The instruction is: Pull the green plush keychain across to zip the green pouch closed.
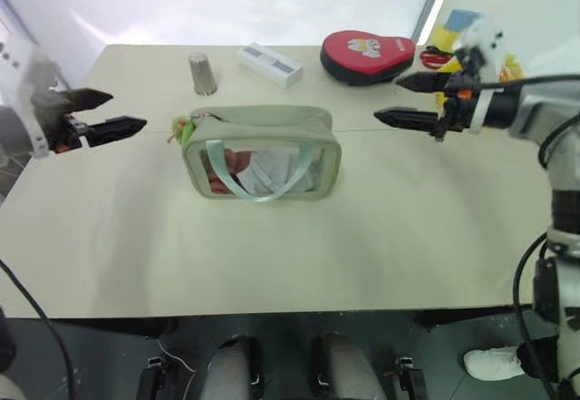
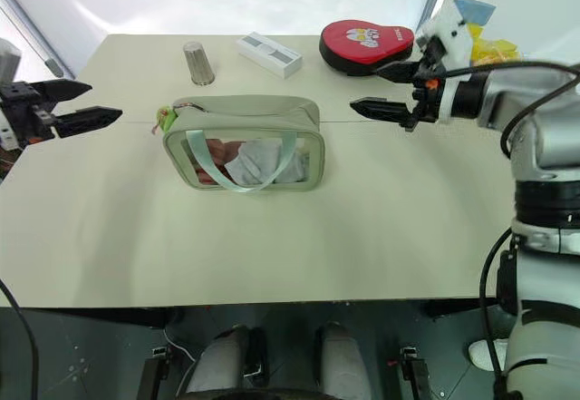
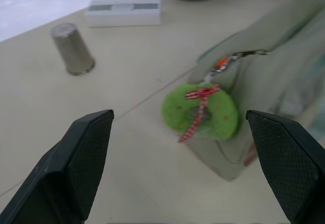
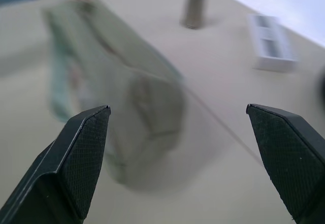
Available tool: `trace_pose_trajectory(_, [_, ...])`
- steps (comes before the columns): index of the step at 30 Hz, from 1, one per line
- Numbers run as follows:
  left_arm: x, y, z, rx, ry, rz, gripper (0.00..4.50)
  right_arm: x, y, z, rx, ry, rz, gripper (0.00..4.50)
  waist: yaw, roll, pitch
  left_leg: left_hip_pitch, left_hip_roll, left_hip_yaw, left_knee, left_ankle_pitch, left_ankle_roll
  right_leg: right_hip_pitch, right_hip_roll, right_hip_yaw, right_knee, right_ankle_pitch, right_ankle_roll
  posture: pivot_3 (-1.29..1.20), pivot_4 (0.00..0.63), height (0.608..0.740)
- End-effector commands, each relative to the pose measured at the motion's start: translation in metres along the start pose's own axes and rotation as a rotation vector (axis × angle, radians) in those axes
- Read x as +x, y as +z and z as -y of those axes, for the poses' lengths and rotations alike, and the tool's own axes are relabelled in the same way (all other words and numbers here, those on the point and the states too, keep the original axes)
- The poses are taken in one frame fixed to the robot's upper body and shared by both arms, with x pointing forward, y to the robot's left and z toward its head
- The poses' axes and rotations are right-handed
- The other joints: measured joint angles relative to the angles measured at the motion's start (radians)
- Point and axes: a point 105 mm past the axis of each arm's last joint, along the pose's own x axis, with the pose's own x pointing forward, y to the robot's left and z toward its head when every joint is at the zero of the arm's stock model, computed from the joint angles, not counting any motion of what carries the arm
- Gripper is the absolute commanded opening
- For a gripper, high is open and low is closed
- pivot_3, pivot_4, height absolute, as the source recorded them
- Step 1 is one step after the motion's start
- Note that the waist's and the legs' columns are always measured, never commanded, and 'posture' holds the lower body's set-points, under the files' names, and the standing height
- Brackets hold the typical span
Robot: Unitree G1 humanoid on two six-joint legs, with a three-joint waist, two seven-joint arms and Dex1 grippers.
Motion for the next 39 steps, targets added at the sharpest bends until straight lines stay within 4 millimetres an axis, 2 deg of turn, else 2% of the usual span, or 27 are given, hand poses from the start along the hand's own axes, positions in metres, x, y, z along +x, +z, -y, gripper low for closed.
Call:
trace_pose_trajectory(1, [-0.004,0.015,0.003,0.068,-0.004,0.017,4.46,0.003,0.014,-0.009,-0.053,0.045,0.023,4.46,0.0,0.0,0.0,0.0,0.0,0.0,0.0,0.0,0.0,0.0,0.0,0.0,0.0,0.0,0.0,0.0,0.15,0.74])
trace_pose_trajectory(5, [0.0,0.009,-0.004,0.063,0.053,0.013,4.46,0.01,0.004,-0.001,-0.073,-0.009,0.0,4.46,0.001,0.0,0.0,-0.001,0.0,0.0,0.0,0.0,0.0,0.0,0.0,0.0,0.0,0.0,0.0,0.0,0.15,0.74])
trace_pose_trajectory(11, [-0.005,0.015,0.004,0.077,0.027,0.024,4.46,0.024,0.027,-0.012,-0.15,0.053,0.055,4.46,-0.001,0.0,0.0,-0.002,0.0,0.001,0.001,0.0,0.0,-0.002,0.0,0.0,0.001,0.0,0.0,0.0,0.15,0.74])
trace_pose_trajectory(13, [-0.004,0.017,0.005,0.072,0.031,0.044,4.46,0.034,0.028,-0.017,-0.166,0.081,0.061,4.46,-0.003,0.0,0.0,-0.002,0.0,0.001,0.001,0.0,0.0,-0.002,0.0,0.0,0.001,0.0,0.0,0.0,0.15,0.74])
trace_pose_trajectory(17, [-0.003,0.011,0.01,0.076,0.031,0.03,4.46,0.048,0.005,-0.025,-0.233,0.124,-0.025,4.46,0.0,0.0,0.0,-0.002,0.0,0.001,0.001,0.0,0.0,-0.002,0.0,0.0,0.001,0.0,0.0,0.0,0.15,0.74])
trace_pose_trajectory(22, [0.0,0.008,0.016,0.053,0.038,0.044,4.46,0.055,-0.021,-0.022,-0.258,0.108,-0.091,4.46,0.005,-0.001,0.0,-0.003,0.0,0.0,0.003,0.0,0.0,-0.002,0.0,0.0,0.001,0.0,0.0,0.0,0.15,0.74])
trace_pose_trajectory(25, [0.003,0.003,0.021,0.047,0.029,0.034,4.46,0.061,-0.023,-0.023,-0.244,0.105,-0.079,4.46,0.003,-0.001,0.0,-0.003,0.0,0.0,0.003,0.0,0.0,-0.002,0.0,0.0,0.002,0.0,0.0,0.0,0.15,0.74])
trace_pose_trajectory(28, [0.004,-0.002,0.021,0.05,0.039,0.018,4.5,0.062,-0.022,-0.025,-0.245,0.122,-0.071,3.61,0.0,-0.001,0.0,-0.003,0.0,0.0,0.003,0.0,0.0,-0.002,0.0,0.0,0.002,0.0,0.0,0.0,0.15,0.74])
trace_pose_trajectory(34, [0.021,-0.022,-0.001,0.036,0.148,0.017,4.5,0.064,-0.029,-0.032,-0.239,0.147,-0.089,0.6,0.002,-0.001,0.0,-0.002,0.0,0.0,0.003,0.0,0.0,-0.002,0.0,0.0,0.002,0.0,0.0,0.0,0.15,0.74])
trace_pose_trajectory(39, [0.041,-0.025,-0.019,0.028,0.207,0.052,4.5,0.063,-0.036,-0.035,-0.254,0.163,-0.114,0.6,0.006,-0.002,0.0,-0.002,0.0,0.0,0.003,0.0,0.0,-0.002,0.0,0.0,0.002,0.0,0.0,0.0,0.15,0.74])
